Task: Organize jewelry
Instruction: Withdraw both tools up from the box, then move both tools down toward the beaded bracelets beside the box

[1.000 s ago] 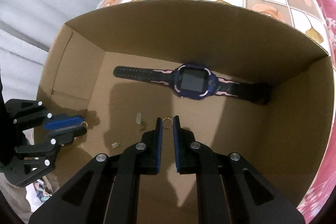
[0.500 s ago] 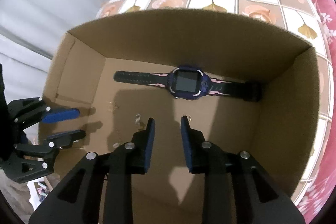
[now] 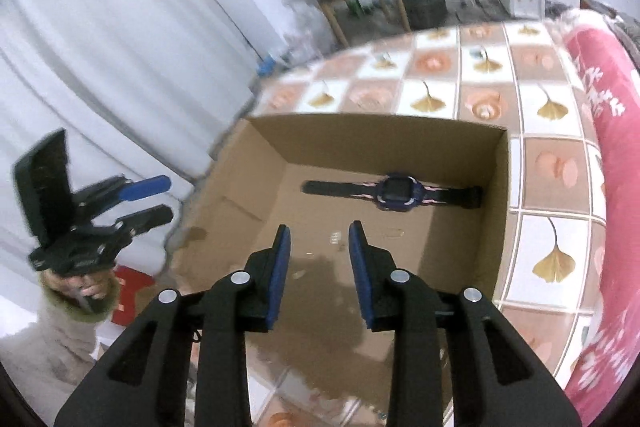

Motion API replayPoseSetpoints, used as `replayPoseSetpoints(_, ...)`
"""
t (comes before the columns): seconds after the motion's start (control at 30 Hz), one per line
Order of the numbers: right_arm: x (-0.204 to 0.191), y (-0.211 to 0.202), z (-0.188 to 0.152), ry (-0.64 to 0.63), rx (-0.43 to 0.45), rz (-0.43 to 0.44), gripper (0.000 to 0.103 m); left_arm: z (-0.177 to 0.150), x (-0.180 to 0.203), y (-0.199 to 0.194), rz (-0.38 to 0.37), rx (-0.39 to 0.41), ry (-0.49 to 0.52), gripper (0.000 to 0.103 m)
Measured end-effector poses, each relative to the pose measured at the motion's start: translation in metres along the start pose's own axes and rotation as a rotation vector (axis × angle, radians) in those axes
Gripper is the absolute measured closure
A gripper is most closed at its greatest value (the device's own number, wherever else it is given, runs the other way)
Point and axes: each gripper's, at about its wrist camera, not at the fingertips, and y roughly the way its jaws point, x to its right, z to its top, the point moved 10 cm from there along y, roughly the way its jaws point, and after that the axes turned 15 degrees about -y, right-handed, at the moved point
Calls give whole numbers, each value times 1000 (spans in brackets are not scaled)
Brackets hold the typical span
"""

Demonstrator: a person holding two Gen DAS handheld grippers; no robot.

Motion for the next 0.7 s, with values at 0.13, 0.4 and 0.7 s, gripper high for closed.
replayPoseSetpoints(0.13, -22, -32, -23, -2, 95, 26, 68, -19, -16, -34, -31, 77, -87, 48)
replayPoseSetpoints(0.4, -46, -10, -125, 74, 0, 13, 68, -100, -8, -42, -123, 67, -155, 40)
replayPoseSetpoints(0.7, -41, 39, -187, 137, -124, -98, 68, -166, 36, 49, -36, -60, -25, 45)
